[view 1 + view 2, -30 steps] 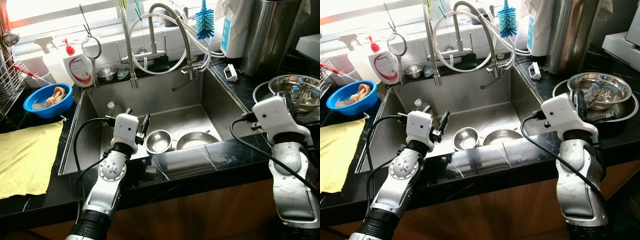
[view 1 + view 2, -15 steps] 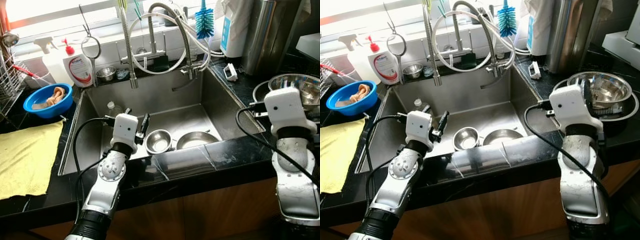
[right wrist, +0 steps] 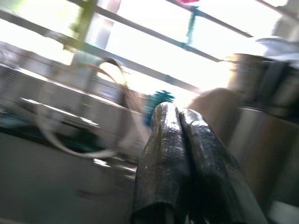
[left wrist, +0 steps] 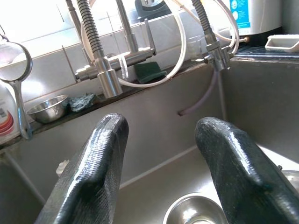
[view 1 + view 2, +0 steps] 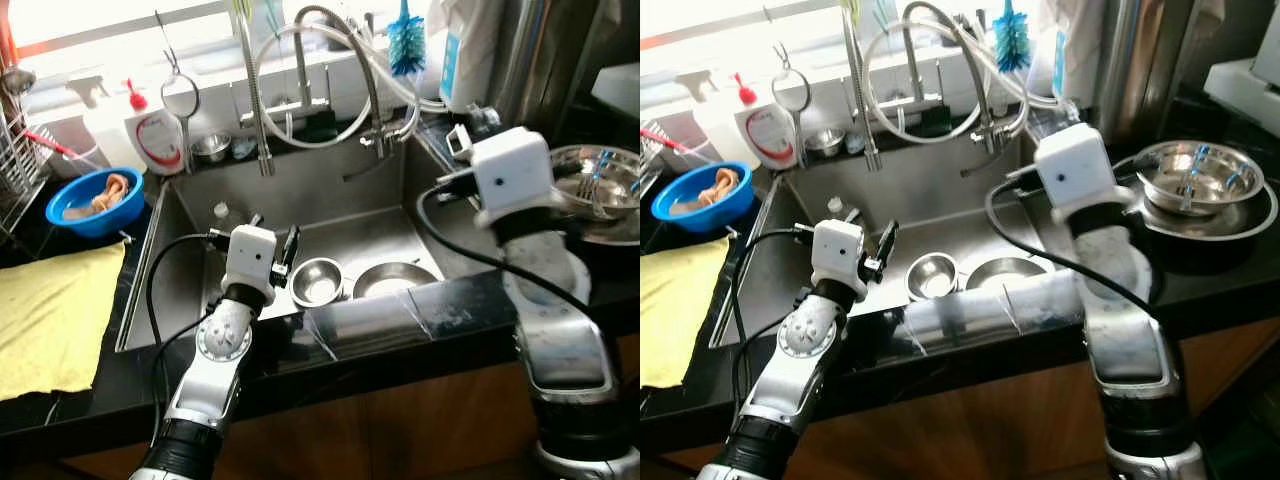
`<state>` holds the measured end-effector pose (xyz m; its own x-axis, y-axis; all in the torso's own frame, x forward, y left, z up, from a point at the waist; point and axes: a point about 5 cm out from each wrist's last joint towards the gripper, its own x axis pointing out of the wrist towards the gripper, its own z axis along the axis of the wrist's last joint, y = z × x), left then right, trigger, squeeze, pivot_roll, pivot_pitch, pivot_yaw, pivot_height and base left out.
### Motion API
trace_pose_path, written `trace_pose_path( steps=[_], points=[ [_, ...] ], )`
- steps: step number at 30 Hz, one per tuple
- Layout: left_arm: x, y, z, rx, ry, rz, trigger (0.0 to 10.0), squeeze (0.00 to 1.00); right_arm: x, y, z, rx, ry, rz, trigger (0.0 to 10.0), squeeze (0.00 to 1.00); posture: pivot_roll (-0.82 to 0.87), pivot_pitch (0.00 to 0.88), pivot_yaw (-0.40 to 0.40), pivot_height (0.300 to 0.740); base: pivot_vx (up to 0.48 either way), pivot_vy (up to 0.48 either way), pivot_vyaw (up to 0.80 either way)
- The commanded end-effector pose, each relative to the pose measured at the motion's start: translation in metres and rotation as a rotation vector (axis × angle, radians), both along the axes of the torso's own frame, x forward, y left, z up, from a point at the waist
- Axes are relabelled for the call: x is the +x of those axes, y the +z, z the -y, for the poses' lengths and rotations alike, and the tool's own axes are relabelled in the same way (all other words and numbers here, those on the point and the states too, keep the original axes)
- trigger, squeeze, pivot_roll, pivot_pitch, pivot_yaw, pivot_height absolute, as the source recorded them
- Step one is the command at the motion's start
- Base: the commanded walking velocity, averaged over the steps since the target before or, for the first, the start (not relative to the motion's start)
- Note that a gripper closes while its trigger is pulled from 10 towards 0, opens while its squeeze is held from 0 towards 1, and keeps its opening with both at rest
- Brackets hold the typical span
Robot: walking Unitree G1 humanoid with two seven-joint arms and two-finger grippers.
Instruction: Kitchen organization
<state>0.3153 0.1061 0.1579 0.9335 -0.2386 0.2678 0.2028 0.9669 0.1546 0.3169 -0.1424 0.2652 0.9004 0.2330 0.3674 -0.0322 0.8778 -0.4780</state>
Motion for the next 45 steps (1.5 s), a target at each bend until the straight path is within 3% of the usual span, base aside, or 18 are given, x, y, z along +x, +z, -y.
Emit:
trace_pose_path(
  steps=[1,2,10,12,16,18,45],
  points=[
    [0.003,0.002,-0.005,0.011,0.021,0.003,10.0,0.0,0.003,-0.001,-0.015,0.01,0.107,-0.048,10.0,0.0,-0.22,0.0,0.156,0.74,0.0,0.0,0.0],
    [0.003,0.002,-0.006,0.011,0.027,0.003,10.0,0.0,0.011,-0.01,-0.021,0.064,0.119,-0.138,10.0,0.0,-0.22,0.0,0.153,0.74,0.0,0.0,0.0],
    [0.003,0.002,-0.007,0.01,0.033,0.004,10.0,0.0,0.027,-0.035,-0.032,0.256,0.218,-0.349,10.0,0.0,-0.21,0.0,0.148,0.74,0.0,0.0,0.0],
    [0.003,0.002,-0.007,0.009,0.034,0.004,10.0,0.0,0.033,-0.048,-0.03,0.359,0.208,-0.453,10.0,0.0,-0.21,0.0,0.148,0.74,0.0,0.0,0.0],
    [0.002,0.001,-0.005,0.007,0.033,0.002,10.0,0.0,0.038,-0.061,-0.02,0.367,0.138,-0.499,10.0,0.0,-0.22,0.0,0.138,0.74,0.0,0.0,0.0],
    [0.002,0.0,-0.004,0.006,0.034,-0.001,10.0,0.0,0.04,-0.077,-0.008,0.412,0.065,-0.571,10.0,0.0,-0.21,0.0,0.136,0.74,0.0,0.0,0.0],
    [0.001,-0.001,-0.004,0.011,0.032,-0.009,10.0,0.0,0.041,-0.098,0.002,0.418,-0.01,-0.65,10.0,0.03,-0.21,0.0,0.134,0.74,0.0,0.0,0.0]
  ],
)
